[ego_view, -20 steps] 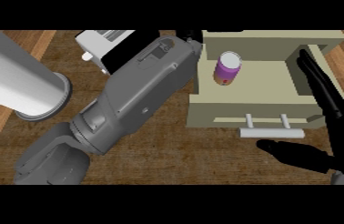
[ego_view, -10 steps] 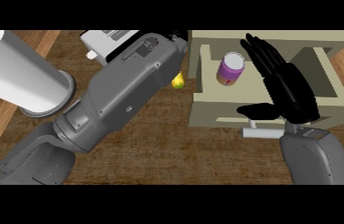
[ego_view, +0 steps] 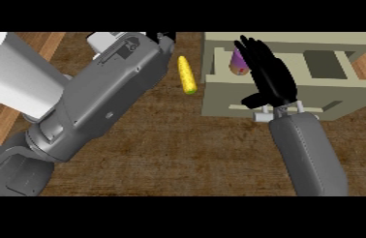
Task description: Pick up the can, place it into the drawer and close the drawer
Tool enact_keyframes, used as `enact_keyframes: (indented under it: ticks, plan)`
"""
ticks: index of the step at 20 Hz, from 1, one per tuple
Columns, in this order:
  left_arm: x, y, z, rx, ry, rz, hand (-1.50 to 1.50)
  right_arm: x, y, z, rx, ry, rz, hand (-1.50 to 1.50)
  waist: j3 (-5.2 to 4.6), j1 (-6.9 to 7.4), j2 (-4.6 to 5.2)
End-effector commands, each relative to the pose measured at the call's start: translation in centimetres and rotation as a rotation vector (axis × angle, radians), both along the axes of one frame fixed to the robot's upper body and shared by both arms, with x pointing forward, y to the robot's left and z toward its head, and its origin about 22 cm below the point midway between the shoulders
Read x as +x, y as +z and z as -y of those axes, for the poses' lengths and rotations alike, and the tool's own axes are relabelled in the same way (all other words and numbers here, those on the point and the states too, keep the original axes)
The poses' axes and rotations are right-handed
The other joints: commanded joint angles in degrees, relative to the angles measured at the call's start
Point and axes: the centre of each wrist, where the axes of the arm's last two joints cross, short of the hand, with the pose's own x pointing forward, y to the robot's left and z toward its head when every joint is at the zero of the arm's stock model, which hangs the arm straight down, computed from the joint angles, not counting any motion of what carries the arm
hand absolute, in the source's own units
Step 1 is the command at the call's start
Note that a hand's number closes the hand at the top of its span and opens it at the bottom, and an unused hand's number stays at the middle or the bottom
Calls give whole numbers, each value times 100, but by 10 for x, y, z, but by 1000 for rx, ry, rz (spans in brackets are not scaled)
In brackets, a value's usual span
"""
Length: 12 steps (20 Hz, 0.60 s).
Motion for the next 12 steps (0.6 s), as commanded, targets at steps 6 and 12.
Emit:
enact_keyframes:
  ticks: [6, 12]
  plan:
    - [-8, -3, -39, 2, 10, 10, -150, 41, -34, 5, -107, -93, 13, -150, 4, 94, 55]
    - [-10, 1, -59, 6, 11, 12, -150, 51, -48, 11, -107, -121, 82, -150, 7, 91, 92]
